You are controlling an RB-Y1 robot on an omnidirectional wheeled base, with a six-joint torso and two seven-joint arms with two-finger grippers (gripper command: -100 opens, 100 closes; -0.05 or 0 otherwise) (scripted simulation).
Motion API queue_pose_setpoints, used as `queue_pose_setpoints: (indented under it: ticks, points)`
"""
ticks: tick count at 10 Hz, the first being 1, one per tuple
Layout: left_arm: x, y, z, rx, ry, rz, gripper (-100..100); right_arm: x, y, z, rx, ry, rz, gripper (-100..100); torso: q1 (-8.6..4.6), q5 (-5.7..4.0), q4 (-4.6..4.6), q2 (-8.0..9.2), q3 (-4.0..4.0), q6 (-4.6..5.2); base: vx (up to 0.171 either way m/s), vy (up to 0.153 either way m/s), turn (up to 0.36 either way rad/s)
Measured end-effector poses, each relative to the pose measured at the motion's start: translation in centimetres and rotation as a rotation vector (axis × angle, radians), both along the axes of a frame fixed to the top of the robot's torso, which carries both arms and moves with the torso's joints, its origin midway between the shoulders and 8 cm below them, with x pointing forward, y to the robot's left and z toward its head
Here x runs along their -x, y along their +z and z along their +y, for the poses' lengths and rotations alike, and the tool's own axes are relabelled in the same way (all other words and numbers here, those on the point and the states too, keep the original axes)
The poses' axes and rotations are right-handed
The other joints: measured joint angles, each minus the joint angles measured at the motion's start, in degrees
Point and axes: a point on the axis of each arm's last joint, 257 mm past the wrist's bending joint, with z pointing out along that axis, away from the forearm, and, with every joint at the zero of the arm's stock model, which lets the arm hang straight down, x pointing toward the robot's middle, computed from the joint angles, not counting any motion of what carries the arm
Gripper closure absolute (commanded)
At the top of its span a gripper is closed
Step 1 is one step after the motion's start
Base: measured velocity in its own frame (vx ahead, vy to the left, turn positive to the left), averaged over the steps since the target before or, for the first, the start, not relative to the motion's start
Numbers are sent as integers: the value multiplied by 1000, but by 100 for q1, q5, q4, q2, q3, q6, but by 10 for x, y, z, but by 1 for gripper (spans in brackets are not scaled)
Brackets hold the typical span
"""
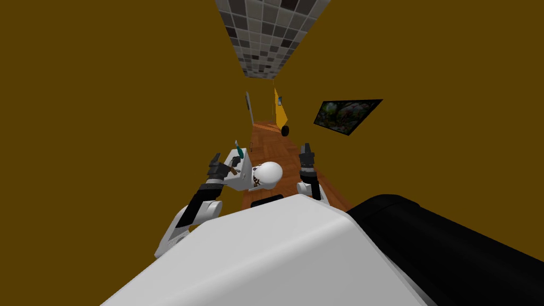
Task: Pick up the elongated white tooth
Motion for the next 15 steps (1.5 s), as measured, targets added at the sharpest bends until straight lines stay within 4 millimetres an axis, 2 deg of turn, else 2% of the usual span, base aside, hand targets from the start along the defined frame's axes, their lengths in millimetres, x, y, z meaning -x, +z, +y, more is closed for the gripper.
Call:
queue_pose_setpoints:
  ticks: [3, 4, 7, 10, 12, 13, 15]
  points:
    - [-8, -29, 8, 23, -4, 101, -100, 0, 0, 0, 0, 0, 0, 0, 0, 0, 0, -3, -1, 1, 5, -46, 10]
    - [-9, -44, 12, 26, -2, 142, -100, 0, 0, 0, 0, 0, 0, 0, -1, 0, -1, -6, -3, 0, 20, -50, -5]
    - [-13, -68, 21, 30, 4, 224, -100, 0, 0, 0, 0, 0, 0, 0, 5, 1, -2, -8, -4, 1, 19, -35, -13]
    - [-10, -102, 33, 25, 18, 344, -100, 0, 0, 0, 0, 0, 0, 0, -4, -1, -3, -15, -9, 1, 39, -55, -39]
    - [-9, -131, 47, 16, 36, 442, -100, 0, 0, 0, 0, 0, 0, 0, -3, -1, -4, -19, -11, 2, 45, -57, -51]
    - [-10, -148, 60, 10, 49, 494, -100, 0, 0, 0, 0, 0, 0, 0, -3, -1, -5, -20, -12, 1, 60, -51, -64]
    - [3, -176, 76, 8, 73, 589, -100, 0, 0, 0, 0, 0, 0, 0, -1, -1, -5, -23, -14, 1, 63, -46, -61]
